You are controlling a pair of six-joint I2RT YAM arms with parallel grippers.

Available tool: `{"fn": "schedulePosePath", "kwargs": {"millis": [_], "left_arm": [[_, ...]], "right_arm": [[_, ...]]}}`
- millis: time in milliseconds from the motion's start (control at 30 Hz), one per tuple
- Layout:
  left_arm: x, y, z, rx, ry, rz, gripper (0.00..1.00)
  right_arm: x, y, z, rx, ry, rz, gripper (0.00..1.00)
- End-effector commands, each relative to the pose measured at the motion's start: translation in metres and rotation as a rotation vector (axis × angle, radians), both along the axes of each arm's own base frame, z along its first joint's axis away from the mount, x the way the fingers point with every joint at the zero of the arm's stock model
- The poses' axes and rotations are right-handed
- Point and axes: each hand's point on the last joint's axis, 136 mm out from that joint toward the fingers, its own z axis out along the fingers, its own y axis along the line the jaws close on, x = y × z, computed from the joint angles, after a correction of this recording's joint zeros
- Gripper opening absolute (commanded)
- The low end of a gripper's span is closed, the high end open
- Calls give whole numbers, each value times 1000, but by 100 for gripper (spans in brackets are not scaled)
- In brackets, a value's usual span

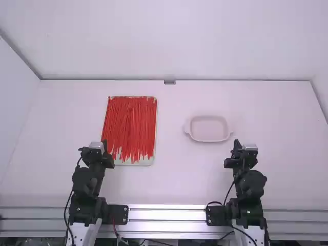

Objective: Fasten the cable tie

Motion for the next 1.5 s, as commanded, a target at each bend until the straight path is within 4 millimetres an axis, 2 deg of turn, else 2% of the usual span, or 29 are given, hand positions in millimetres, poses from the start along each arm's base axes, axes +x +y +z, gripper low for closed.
{"fn": "schedulePosePath", "kwargs": {"millis": [0,300,700,1167,1467], "left_arm": [[0,0,0,0,0,0,0],[0,0,4,-6,7,1,3],[5,-5,11,-23,101,-25,16],[24,-21,16,-54,305,-102,41],[45,-31,12,-123,471,-133,60]], "right_arm": [[0,0,0,-3,0,-1,0],[1,2,5,2,0,9,3],[7,11,13,22,78,62,17],[27,24,15,76,260,123,43],[39,51,0,102,452,228,62]]}}
